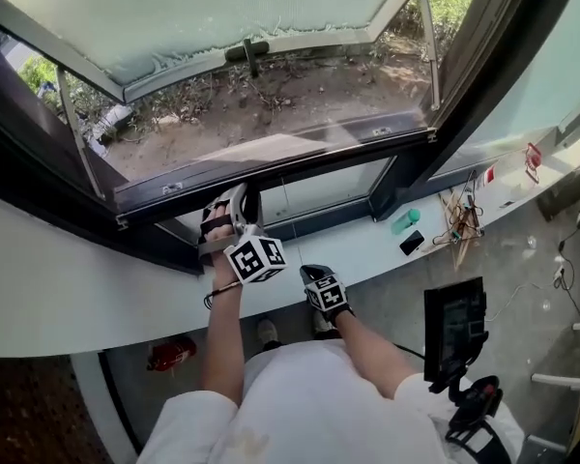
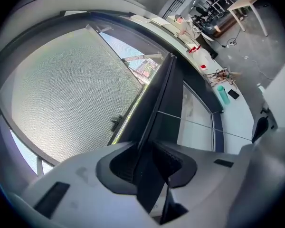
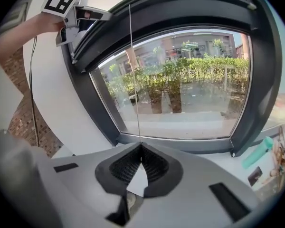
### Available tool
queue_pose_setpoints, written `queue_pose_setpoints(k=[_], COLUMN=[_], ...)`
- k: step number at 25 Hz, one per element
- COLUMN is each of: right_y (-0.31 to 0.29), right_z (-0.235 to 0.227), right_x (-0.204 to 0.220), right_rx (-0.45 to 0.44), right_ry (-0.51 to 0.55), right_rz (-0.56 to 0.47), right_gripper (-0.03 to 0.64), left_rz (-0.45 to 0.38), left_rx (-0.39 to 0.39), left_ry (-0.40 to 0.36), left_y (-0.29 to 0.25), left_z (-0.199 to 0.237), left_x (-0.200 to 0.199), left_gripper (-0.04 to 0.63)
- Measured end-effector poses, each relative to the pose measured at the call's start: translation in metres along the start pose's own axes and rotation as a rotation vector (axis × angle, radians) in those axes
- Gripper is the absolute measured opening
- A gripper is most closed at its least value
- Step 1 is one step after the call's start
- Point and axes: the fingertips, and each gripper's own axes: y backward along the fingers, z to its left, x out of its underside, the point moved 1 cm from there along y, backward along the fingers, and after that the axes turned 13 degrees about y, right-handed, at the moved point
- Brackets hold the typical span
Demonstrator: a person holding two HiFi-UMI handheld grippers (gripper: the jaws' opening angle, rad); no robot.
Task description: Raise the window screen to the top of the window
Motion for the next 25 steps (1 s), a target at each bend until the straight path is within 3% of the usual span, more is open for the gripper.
queue_pose_setpoints(k=[9, 17, 25], right_y=[0.009, 0.010, 0.005], right_z=[-0.009, -0.013, -0.006], right_x=[0.001, -0.005, -0.010], right_rx=[0.037, 0.040, 0.023], right_ry=[-0.029, -0.057, -0.074], right_rz=[-0.004, -0.016, -0.027], right_gripper=[0.003, 0.003, 0.003], left_rz=[-0.012, -0.056, -0.068], left_rx=[0.031, 0.036, 0.037], left_ry=[0.040, 0.109, 0.126], left_y=[0.005, 0.011, 0.014], left_z=[0.003, 0.012, 0.015], left_x=[-0.005, -0.010, -0.012], left_gripper=[0.094, 0.061, 0.061])
